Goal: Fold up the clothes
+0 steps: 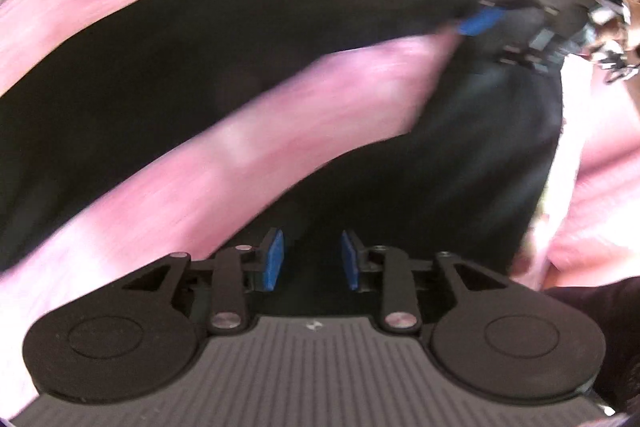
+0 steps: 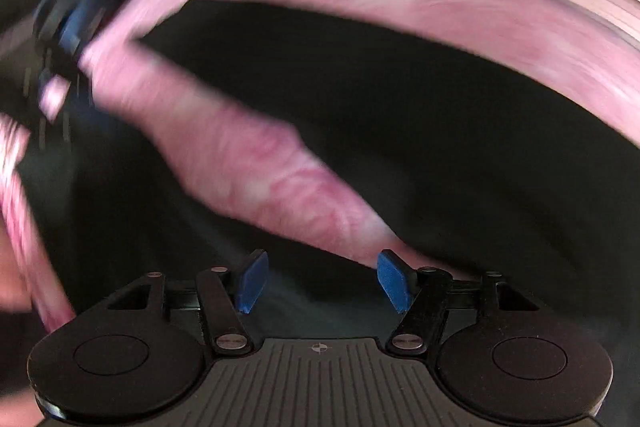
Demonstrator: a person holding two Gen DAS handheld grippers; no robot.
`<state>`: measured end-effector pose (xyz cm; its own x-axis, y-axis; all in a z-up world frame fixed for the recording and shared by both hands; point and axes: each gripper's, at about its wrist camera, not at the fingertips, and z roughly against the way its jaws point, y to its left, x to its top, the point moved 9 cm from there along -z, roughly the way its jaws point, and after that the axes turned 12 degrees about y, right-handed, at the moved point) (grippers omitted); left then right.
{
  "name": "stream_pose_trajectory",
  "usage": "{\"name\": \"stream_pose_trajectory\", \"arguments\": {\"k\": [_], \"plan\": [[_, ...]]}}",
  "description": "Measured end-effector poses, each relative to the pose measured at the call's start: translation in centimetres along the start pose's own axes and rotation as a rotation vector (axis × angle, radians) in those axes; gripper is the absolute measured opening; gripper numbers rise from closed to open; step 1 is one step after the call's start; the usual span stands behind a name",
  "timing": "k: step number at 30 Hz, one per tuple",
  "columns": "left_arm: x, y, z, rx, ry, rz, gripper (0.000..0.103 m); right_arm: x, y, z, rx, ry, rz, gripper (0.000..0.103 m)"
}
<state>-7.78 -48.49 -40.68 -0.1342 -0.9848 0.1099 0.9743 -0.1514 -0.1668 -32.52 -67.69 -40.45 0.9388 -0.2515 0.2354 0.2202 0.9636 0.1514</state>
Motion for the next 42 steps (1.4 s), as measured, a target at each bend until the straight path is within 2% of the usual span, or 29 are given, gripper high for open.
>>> {"name": "stream_pose_trajectory", "arguments": {"k": [2, 4, 7, 9, 10, 11, 12, 13, 14, 17, 20, 21, 22, 23, 26, 28, 30, 33, 35, 42], "plan": [[-1.7, 3.8, 0.3, 0.054, 0.006, 0.064, 0.033, -0.4, -1.1, -1.1, 0.003, 0.052, 0.091, 0.065], [-2.5, 6.5, -0.5, 0.078, 0.03, 0.089, 0.035, -0.4, -2.6, -2.3, 0.052, 0.094, 0.099, 0.065], [-3.1, 8.1, -3.2, 0.041, 0.1, 0.07, 0.037, -2.0, -1.8, -3.6, 0.089, 0.194, 0.17, 0.065], [-3.3, 7.9, -4.0, 0.018, 0.131, 0.011, 0.039, -2.4, -1.6, -3.8, 0.074, 0.215, 0.203, 0.061], [-3.4, 7.7, -4.1, 0.02, 0.134, -0.014, 0.039, -2.4, -1.6, -3.7, 0.067, 0.222, 0.205, 0.054], [-3.4, 7.7, -4.0, 0.024, 0.13, -0.023, 0.036, -2.2, -1.7, -3.4, 0.056, 0.222, 0.202, 0.029], [-3.4, 7.9, -3.8, 0.029, 0.123, -0.017, 0.02, -2.1, -1.8, -3.0, 0.046, 0.221, 0.199, 0.004], [-3.4, 8.1, -3.5, 0.034, 0.115, -0.011, 0.012, -1.9, -1.9, -2.7, 0.035, 0.221, 0.196, 0.003], [-3.4, 8.3, -3.3, 0.04, 0.107, -0.006, 0.008, -1.7, -2.0, -2.4, 0.024, 0.218, 0.192, 0.002], [-3.5, 8.9, -2.6, 0.056, 0.083, 0.011, 0.009, -0.2, -3.3, -1.5, -0.005, 0.123, 0.086, 0.003], [-4.1, 9.7, -2.6, 0.07, 0.074, 0.04, 0.015, -0.5, -3.4, -2.8, -0.039, 0.13, 0.032, 0.004], [-4.3, 9.8, -2.4, 0.082, 0.067, 0.049, 0.015, -0.6, -3.2, -3.2, -0.071, 0.131, 0.029, 0.012], [-4.5, 10.1, -1.9, 0.086, 0.058, 0.06, 0.015, -0.8, -3.0, -3.5, -0.103, 0.131, 0.026, 0.032], [-4.7, 10.2, -1.2, 0.079, 0.038, 0.078, 0.015, -0.7, -2.7, -3.5, -0.145, 0.12, 0.023, 0.037], [-5.0, 9.4, 0.4, 0.021, -0.021, 0.11, 0.015, -0.6, -1.3, -2.2, -0.219, 0.033, -0.016, 0.039], [-5.1, 8.3, -0.4, -0.002, -0.004, 0.09, 0.016, -1.1, -0.6, -1.5, -0.213, -0.044, -0.136, 0.039], [-5.6, 7.9, -1.9, 0.004, 0.034, 0.067, 0.017, -2.6, 0.0, -2.1, -0.172, -0.065, -0.255, 0.039], [-5.6, 7.4, -2.7, 0.018, 0.068, 0.043, 0.017, -6.3, 0.4, -4.0, -0.142, -0.014, -0.383, 0.039], [-5.2, 7.0, -2.3, 0.026, 0.077, 0.032, 0.017, -8.5, 0.8, -3.4, -0.145, -0.023, -0.434, 0.039], [-3.1, 4.8, -0.9, 0.048, 0.091, -0.014, 0.018, -17.2, 1.3, -1.0, -0.126, 0.052, -0.598, 0.039]]}}
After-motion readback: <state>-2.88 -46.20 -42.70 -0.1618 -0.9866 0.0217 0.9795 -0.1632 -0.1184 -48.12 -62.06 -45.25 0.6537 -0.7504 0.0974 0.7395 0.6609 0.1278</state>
